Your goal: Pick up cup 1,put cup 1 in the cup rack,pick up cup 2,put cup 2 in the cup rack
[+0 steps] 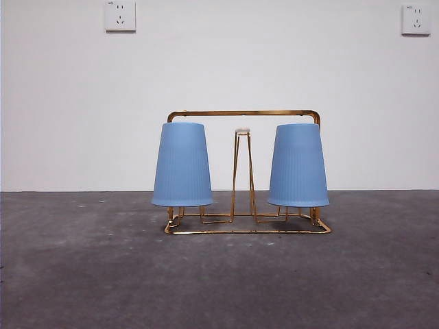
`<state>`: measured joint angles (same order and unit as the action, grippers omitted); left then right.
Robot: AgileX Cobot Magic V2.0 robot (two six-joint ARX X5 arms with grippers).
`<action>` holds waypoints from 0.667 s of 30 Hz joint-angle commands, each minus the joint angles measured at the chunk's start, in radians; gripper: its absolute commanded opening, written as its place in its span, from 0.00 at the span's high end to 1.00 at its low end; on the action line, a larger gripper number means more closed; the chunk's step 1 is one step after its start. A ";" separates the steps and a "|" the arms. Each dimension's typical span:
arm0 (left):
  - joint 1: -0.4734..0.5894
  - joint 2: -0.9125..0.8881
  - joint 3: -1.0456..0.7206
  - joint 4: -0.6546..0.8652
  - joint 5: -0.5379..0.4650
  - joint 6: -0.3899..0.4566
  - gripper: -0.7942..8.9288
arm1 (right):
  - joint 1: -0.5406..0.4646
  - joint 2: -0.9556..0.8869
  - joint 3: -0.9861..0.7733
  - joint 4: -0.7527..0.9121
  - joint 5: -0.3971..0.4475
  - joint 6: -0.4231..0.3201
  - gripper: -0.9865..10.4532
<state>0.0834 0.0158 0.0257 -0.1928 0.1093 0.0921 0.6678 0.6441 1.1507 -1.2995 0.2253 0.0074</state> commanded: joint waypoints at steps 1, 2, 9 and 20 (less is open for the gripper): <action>0.003 0.000 -0.010 0.009 0.002 -0.010 0.92 | -0.142 -0.035 -0.006 0.072 -0.046 -0.010 0.91; 0.003 0.000 -0.010 0.009 0.002 -0.010 0.92 | -0.206 -0.051 -0.008 0.121 -0.073 -0.010 0.91; 0.003 0.000 -0.010 0.009 0.002 -0.010 0.92 | -0.540 -0.189 -0.071 0.495 -0.214 -0.039 0.91; 0.003 0.000 -0.010 0.009 0.003 -0.010 0.92 | -0.630 -0.419 -0.555 0.986 -0.276 -0.034 0.91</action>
<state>0.0834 0.0158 0.0257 -0.1928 0.1089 0.0921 0.0387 0.2382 0.6521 -0.3332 -0.0509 -0.0261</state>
